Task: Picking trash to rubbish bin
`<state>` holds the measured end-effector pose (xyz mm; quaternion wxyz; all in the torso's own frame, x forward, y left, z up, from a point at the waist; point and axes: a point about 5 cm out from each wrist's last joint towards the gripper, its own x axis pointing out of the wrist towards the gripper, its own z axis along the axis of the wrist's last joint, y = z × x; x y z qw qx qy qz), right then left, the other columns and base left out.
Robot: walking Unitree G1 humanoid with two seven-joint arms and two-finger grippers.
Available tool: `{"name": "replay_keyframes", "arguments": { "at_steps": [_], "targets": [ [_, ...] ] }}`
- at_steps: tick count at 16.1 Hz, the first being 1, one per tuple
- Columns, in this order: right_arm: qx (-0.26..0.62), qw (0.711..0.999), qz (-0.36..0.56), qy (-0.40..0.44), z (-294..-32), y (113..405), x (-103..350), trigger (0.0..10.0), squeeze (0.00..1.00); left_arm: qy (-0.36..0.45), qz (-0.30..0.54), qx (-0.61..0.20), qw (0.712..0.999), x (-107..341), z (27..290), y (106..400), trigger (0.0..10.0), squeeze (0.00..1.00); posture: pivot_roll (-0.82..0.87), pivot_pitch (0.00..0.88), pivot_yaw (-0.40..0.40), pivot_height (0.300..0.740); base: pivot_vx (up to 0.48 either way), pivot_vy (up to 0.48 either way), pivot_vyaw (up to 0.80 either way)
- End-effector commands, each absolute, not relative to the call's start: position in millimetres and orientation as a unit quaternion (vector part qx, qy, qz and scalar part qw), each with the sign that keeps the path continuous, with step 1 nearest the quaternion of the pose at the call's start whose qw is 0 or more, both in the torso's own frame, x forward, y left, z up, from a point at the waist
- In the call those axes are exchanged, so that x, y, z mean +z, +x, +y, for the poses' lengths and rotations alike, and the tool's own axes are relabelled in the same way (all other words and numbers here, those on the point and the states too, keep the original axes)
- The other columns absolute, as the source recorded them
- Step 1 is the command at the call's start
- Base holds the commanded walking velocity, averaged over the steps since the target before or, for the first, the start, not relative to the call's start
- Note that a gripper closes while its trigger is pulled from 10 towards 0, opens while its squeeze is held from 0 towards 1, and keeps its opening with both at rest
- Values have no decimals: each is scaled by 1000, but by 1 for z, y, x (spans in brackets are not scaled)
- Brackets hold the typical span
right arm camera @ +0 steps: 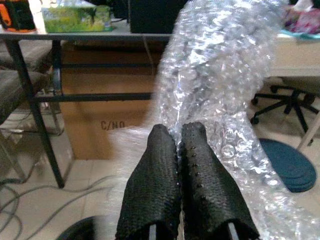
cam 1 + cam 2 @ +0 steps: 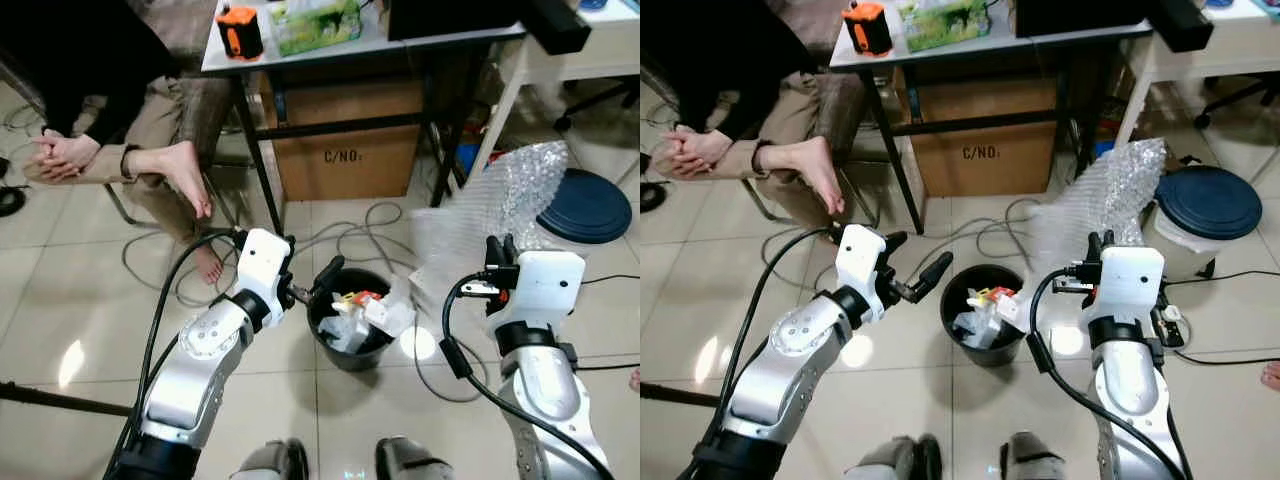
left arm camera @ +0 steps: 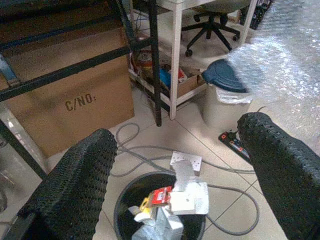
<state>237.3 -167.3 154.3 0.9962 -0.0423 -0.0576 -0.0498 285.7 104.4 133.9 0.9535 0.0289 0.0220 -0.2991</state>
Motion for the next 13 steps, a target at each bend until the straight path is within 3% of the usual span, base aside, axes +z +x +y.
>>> {"name": "replay_keyframes", "arguments": {
  "at_steps": [1,5,9,13],
  "targets": [
    [-43,997,-58,-36,-163,237,153,0,0,30,28,-291,956,131,111,285,10000,0,-109,217,96,740,0,0,0],
    [-47,996,-63,-41,-166,241,153,0,0,27,29,-286,957,129,109,290,10000,0,-114,191,108,740,0,0,-800],
    [-44,995,-77,-44,-165,253,155,0,0,28,8,-288,957,134,100,302,10000,0,-120,124,98,740,0,0,0],
    [-13,994,-85,-72,-172,264,164,0,0,-2,-7,-258,966,133,91,309,10000,0,-140,85,-2,740,0,0,0]
  ]
}}
